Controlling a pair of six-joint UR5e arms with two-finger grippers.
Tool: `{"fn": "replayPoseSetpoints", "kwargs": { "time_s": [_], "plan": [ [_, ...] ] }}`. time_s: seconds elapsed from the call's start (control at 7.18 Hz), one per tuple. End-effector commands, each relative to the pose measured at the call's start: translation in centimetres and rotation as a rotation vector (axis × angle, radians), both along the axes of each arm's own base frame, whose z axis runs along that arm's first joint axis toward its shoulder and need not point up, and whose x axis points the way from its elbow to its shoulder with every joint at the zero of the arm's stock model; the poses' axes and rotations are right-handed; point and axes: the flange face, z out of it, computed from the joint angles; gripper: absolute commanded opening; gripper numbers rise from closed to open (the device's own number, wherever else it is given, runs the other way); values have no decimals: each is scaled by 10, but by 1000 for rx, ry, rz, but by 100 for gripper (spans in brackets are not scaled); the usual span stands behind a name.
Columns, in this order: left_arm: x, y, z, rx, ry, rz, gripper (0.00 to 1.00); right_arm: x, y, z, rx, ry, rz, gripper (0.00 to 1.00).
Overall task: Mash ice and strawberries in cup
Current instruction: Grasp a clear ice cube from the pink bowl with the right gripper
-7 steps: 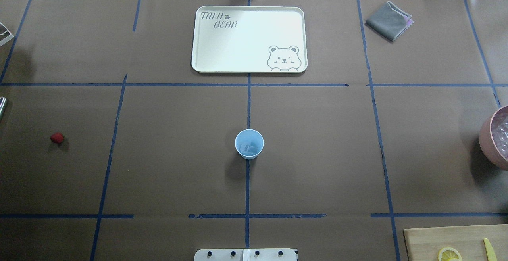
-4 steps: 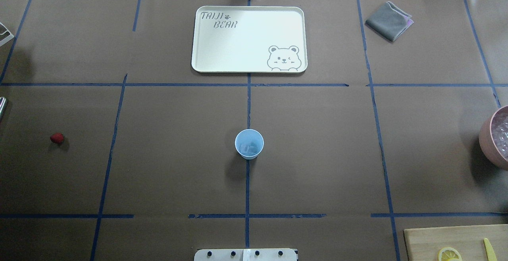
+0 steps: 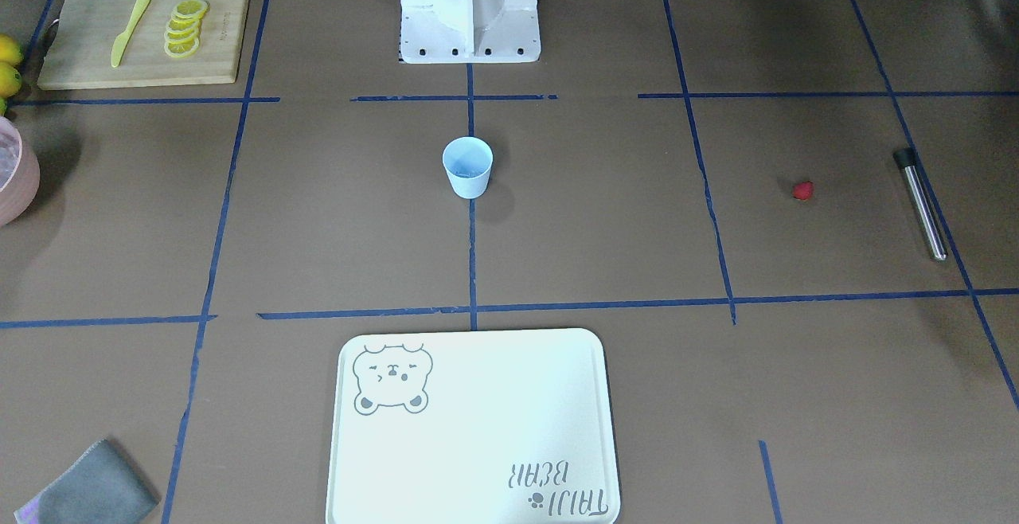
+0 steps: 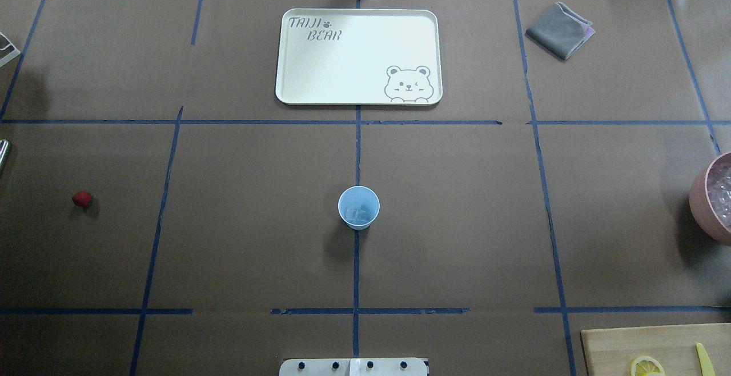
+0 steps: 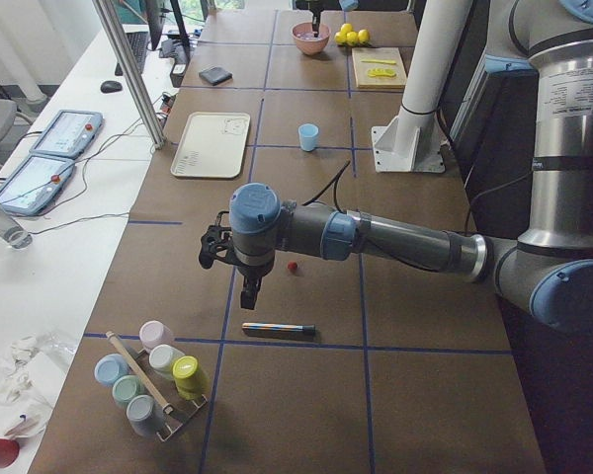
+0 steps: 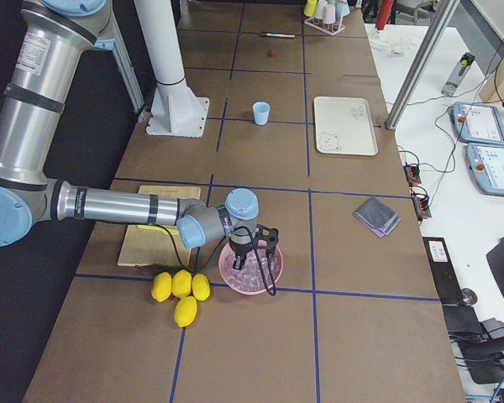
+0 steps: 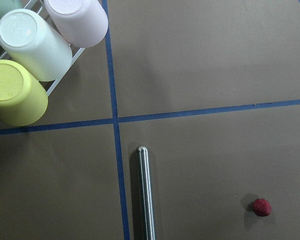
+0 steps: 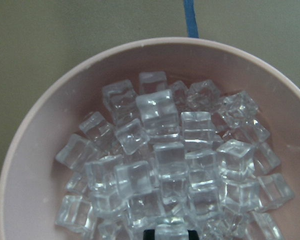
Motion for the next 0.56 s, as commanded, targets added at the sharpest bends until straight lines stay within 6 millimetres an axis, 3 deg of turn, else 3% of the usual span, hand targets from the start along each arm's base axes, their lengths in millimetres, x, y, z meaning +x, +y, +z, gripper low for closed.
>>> {"fn": "replayPoseSetpoints", "kwargs": {
  "time_s": [0.0, 0.28, 0.42],
  "plan": [
    [0, 0, 0, -1, 0, 0, 100, 13, -8, -33, 51, -32, 37, 0],
    [0, 1, 1, -4, 0, 0, 100, 35, -19, -96, 172, -71, 100, 0],
    [0, 1, 2, -5, 0, 0, 100, 21, -49, -134, 255, -104, 91, 0]
  ]
}}
